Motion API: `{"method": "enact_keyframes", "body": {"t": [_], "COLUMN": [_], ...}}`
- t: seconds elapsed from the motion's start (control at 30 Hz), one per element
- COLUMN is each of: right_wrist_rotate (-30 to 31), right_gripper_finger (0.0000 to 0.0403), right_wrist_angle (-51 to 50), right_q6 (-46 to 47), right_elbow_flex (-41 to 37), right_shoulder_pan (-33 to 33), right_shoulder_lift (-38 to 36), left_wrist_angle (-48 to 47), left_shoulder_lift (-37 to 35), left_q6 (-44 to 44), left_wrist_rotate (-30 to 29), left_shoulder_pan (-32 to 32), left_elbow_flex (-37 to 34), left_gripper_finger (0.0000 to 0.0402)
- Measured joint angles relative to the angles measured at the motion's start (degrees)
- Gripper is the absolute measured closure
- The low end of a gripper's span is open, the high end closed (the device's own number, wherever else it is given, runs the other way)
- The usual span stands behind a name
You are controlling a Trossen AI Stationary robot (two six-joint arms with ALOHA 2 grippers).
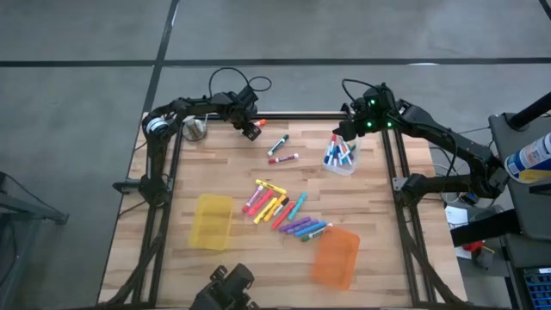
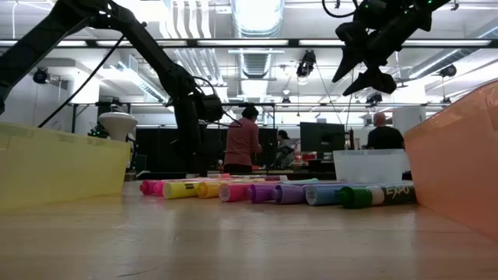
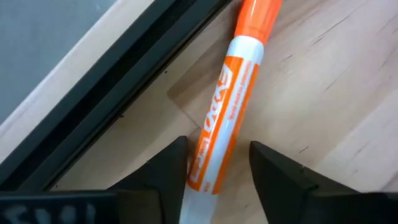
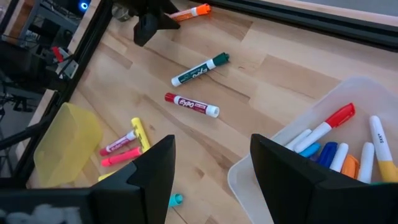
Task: Pick & Place Markers
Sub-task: Put the orange marker pen into the orange bin
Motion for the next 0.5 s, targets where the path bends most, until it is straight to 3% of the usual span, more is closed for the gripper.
{"method": "enact_keyframes", "body": {"t": [0.13, 0.27, 0.5], "right_wrist_rotate": [0.0, 0.0, -0.4], "right_gripper_finger": [0.0200, 0.0199, 0.0200], "right_wrist_angle": [0.0, 0.8, 4.1], "right_q6": [0.0, 0.0, 0.3], "right_elbow_flex": [0.0, 0.0, 0.0], "right_shoulder_pan": [0.0, 0.0, 0.9], "right_shoulder_lift": [0.0, 0.0, 0.0], "left_wrist_angle": [-0.5, -1.6, -1.1], "left_shoulder_lift": [-0.3, -1.0, -3.6], "left_q6": [-1.6, -3.6, -8.9], "left_wrist_rotate": [0.5, 5.1, 12.3], "left_shoulder_pan": [0.1, -0.2, -0.1], "left_elbow_flex": [0.2, 1.1, 3.9], "left_gripper_finger": [0.0285, 0.0356, 0.0356]}}
